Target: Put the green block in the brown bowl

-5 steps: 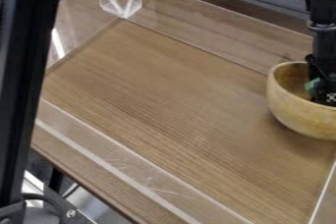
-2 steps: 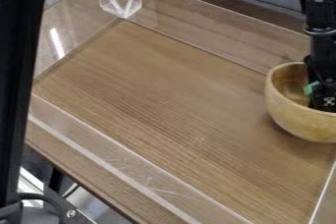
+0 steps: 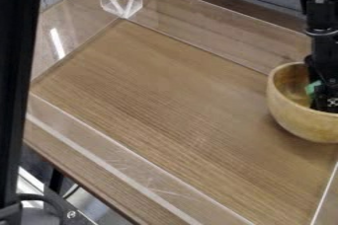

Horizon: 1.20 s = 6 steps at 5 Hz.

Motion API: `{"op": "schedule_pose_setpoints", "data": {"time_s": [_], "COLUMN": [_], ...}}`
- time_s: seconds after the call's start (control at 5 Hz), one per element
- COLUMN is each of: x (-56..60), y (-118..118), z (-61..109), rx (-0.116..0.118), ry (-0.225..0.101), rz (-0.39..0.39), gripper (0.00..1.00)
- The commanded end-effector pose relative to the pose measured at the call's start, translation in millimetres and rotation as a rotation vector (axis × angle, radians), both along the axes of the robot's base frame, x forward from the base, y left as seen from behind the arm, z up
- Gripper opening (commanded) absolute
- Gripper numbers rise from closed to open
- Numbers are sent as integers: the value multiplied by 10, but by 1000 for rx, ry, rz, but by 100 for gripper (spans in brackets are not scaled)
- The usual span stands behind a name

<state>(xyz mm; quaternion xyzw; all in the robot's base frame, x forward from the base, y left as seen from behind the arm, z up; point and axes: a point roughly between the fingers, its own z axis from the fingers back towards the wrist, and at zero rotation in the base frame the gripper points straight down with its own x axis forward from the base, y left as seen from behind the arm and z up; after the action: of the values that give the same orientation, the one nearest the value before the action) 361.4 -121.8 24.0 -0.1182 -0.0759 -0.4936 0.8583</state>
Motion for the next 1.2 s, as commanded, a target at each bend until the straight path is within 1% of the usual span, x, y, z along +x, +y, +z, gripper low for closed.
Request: {"op": "schedule_pose_setpoints", "data": {"time_s": [0.0, 0.2, 0.6, 1.0], "x": [-5, -3, 19, 47], "y": [83, 109, 146, 245], "z": [-11, -3, 33, 16], "rx": [22, 39, 36, 54], "ry": [-3, -14, -41, -33], "rz": [54, 80, 120, 114], "gripper": [100, 100, 100, 100]}}
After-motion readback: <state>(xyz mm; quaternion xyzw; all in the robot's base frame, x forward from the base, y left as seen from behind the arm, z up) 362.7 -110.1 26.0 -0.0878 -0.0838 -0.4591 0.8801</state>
